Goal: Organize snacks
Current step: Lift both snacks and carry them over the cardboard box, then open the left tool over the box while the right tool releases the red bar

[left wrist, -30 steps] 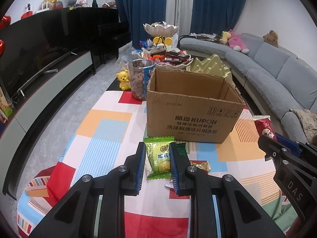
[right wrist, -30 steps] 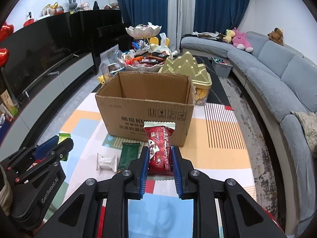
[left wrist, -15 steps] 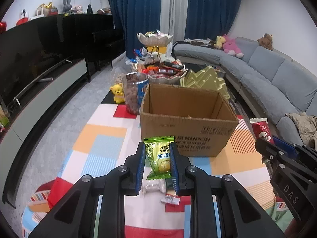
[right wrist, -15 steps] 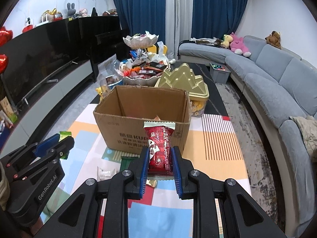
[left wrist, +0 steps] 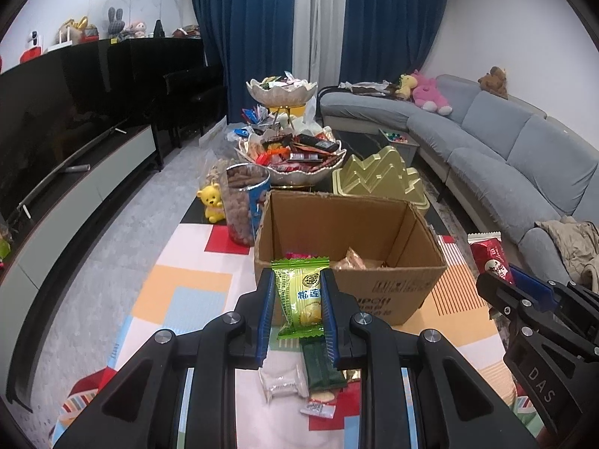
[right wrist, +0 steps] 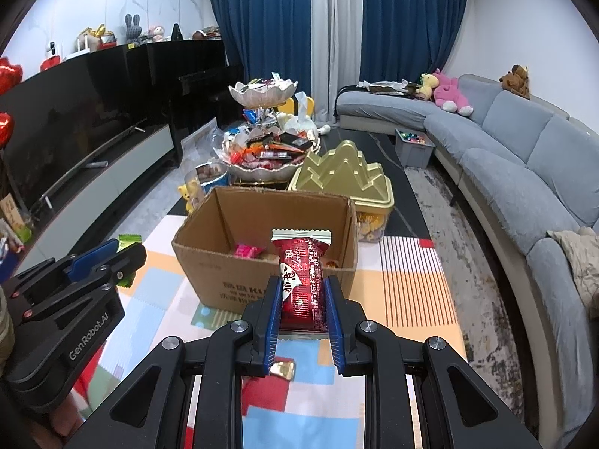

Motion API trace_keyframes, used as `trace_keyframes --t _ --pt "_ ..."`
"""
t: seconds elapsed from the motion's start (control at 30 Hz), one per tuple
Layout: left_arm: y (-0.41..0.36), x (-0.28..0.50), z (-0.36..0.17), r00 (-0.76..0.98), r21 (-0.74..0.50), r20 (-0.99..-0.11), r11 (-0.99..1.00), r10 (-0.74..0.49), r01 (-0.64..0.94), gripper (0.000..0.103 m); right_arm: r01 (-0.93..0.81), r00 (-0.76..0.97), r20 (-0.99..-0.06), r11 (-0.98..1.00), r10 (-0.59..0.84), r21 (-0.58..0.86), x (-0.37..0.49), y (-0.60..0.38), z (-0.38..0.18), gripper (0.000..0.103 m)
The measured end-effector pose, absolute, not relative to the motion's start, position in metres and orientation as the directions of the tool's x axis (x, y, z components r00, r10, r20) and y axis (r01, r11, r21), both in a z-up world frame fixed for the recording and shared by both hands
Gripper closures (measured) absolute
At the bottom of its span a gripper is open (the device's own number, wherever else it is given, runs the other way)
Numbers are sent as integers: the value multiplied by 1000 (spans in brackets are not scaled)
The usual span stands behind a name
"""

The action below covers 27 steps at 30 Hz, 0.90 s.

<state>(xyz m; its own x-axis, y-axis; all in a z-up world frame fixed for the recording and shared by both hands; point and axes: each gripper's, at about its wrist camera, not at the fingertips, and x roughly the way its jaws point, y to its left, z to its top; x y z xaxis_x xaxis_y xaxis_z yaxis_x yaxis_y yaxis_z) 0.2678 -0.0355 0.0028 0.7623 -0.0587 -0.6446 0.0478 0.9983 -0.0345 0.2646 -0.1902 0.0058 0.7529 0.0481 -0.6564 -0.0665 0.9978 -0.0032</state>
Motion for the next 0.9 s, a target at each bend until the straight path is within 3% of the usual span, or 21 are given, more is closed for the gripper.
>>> trace_keyframes --t 0.9 --pt "-43 361 0 766 -16 -639 996 -76 85 79 -55 755 -654 998 43 1 346 -194 0 79"
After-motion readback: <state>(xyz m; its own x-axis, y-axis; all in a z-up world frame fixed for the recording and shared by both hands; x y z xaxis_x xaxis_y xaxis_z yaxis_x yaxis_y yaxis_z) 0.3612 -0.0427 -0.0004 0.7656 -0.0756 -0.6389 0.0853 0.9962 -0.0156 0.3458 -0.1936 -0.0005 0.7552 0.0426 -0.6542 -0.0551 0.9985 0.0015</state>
